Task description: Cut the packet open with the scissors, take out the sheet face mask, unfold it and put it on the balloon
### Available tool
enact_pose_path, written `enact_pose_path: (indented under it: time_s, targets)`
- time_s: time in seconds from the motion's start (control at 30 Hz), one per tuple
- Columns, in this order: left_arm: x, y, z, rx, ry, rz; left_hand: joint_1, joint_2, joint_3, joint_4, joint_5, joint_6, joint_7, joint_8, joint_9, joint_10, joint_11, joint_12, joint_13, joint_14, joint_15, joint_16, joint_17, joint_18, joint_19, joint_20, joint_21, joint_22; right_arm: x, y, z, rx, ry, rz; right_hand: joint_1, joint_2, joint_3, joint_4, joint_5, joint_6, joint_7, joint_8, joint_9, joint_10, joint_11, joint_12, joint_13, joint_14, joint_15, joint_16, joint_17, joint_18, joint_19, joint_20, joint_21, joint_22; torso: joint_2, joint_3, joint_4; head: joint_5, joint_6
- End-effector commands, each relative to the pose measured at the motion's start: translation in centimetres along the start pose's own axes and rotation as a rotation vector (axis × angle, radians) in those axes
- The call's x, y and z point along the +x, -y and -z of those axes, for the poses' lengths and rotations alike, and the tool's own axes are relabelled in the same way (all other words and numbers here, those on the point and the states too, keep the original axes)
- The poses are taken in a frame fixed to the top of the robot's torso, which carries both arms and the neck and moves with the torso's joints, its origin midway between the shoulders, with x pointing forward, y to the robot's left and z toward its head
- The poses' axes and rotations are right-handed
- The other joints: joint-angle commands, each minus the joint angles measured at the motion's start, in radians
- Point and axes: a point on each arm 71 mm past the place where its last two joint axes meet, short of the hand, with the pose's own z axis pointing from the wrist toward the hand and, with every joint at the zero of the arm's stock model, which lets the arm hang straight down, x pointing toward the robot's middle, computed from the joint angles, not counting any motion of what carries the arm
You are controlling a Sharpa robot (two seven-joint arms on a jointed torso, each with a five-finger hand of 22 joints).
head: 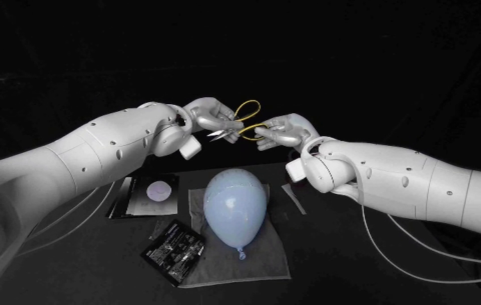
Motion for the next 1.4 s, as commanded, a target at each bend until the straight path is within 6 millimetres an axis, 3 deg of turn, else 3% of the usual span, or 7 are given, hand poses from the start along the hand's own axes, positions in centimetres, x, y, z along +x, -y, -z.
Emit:
enact_pose_path:
  time_s: [0.03,0.27,0.5,0.73,0.9,1.1,1.4]
  targets:
    - [0.2,0.4,-0.1,0.025,-0.006,-0.006,0.003,0.011,0.022,-0.017,0.003,-0.005,-0.004,0.002,0.001,0.003,-0.01,0.001,-0.003,-0.007,-0.003,-0.004,0.001,0.012,-0.008,0.001,-0.006,-0.002,0.3,-0.2,0.0,-0.007,-0.033,0.022,0.04,0.017,0.02,-0.063,-0.003,0.041,-0.021,0.029,0.016,0.063,-0.026,0.022,0.006,0.054,-0.028,0.026,0.017,0.01,0.041,-0.032,0.057,0.034,0.0,-0.0003,0.0005,-0.002,0.0]
    - [0.0,0.3,0.0,0.022,0.004,-0.016,0.003,0.012,0.023,-0.019,0.003,-0.005,-0.003,0.003,0.002,0.003,-0.01,0.001,-0.003,-0.008,-0.003,-0.005,0.001,0.013,-0.008,0.002,-0.007,-0.001,-0.1,-0.3,0.1,-0.026,-0.006,0.051,-0.021,0.048,0.09,-0.17,-0.012,0.074,-0.044,0.05,0.043,0.148,-0.054,0.02,0.002,0.131,-0.058,0.025,0.052,-0.035,-0.052,-0.106,0.299,0.231,0.0,-0.0001,0.0,-0.001,-0.001]
    - [-0.1,0.3,0.0,0.022,0.012,-0.097,-0.003,0.0,0.029,-0.031,0.003,-0.013,0.001,-0.001,0.005,-0.01,-0.006,-0.002,-0.005,-0.021,0.002,-0.015,0.0,0.011,-0.02,0.005,-0.014,-0.002,-0.9,-0.6,0.3,-0.046,0.054,0.048,-0.061,0.062,0.103,-0.192,-0.007,0.071,-0.049,0.065,0.071,0.176,-0.059,0.022,0.012,0.153,-0.062,0.025,0.085,-0.038,-0.113,-0.115,0.406,0.322,0.0,-0.0002,-0.0004,-0.003,0.0]
    - [-0.2,0.4,0.0,0.03,0.034,-0.139,-0.08,-0.127,-0.032,-0.016,0.001,-0.136,0.06,-0.088,-0.032,-0.201,0.061,-0.008,-0.011,-0.161,0.063,-0.079,-0.026,-0.026,-0.115,0.014,-0.059,-0.008,-1.6,-0.7,0.1,-0.015,0.098,0.053,-0.074,0.062,0.111,-0.205,-0.007,0.072,-0.053,0.072,0.087,0.188,-0.063,0.025,0.018,0.163,-0.067,0.026,0.102,-0.032,-0.125,-0.114,0.442,0.351,0.0,-0.0002,-0.0008,-0.002,0.0]
    - [-0.6,0.6,-0.1,0.053,0.087,-0.156,-0.106,-0.164,-0.106,0.001,0.002,-0.202,0.035,-0.139,-0.061,-0.324,0.104,-0.006,-0.01,-0.241,0.096,-0.068,-0.048,-0.052,-0.152,0.013,-0.049,-0.002,-2.0,-0.7,-0.1,0.005,0.117,0.076,-0.075,0.062,0.121,-0.216,-0.007,0.072,-0.054,0.074,0.093,0.191,-0.065,0.025,0.02,0.166,-0.07,0.025,0.109,-0.028,-0.131,-0.113,0.457,0.363,0.0,-0.0001,0.0006,-0.004,-0.001]
    - [-1.0,0.8,-0.2,0.08,0.14,-0.161,-0.09,-0.14,-0.229,0.025,0.002,-0.284,0.029,-0.19,-0.111,-0.388,0.125,0.001,-0.007,-0.366,0.127,-0.072,-0.089,-0.084,-0.361,0.012,-0.065,-0.015,-2.6,-0.7,-0.6,0.029,0.149,0.119,-0.079,0.061,0.128,-0.223,-0.007,0.072,-0.054,0.075,0.097,0.194,-0.065,0.024,0.022,0.168,-0.071,0.024,0.114,-0.026,-0.135,-0.112,0.469,0.372,0.0,-0.0006,0.0001,-0.006,-0.001]
    - [-0.8,0.9,-0.3,0.085,0.134,-0.133,-0.055,-0.09,-0.255,0.041,0.002,-0.199,0.058,-0.165,-0.095,-0.381,0.101,0.006,-0.007,-0.351,0.113,-0.055,-0.101,-0.079,-0.364,0.012,-0.061,-0.012,-2.8,-0.7,-0.9,0.036,0.174,0.173,-0.085,0.061,0.138,-0.231,-0.007,0.073,-0.055,0.075,0.103,0.197,-0.066,0.024,0.024,0.171,-0.072,0.022,0.121,-0.022,-0.141,-0.11,0.483,0.383,0.0,-0.0001,-0.0004,-0.004,0.0]
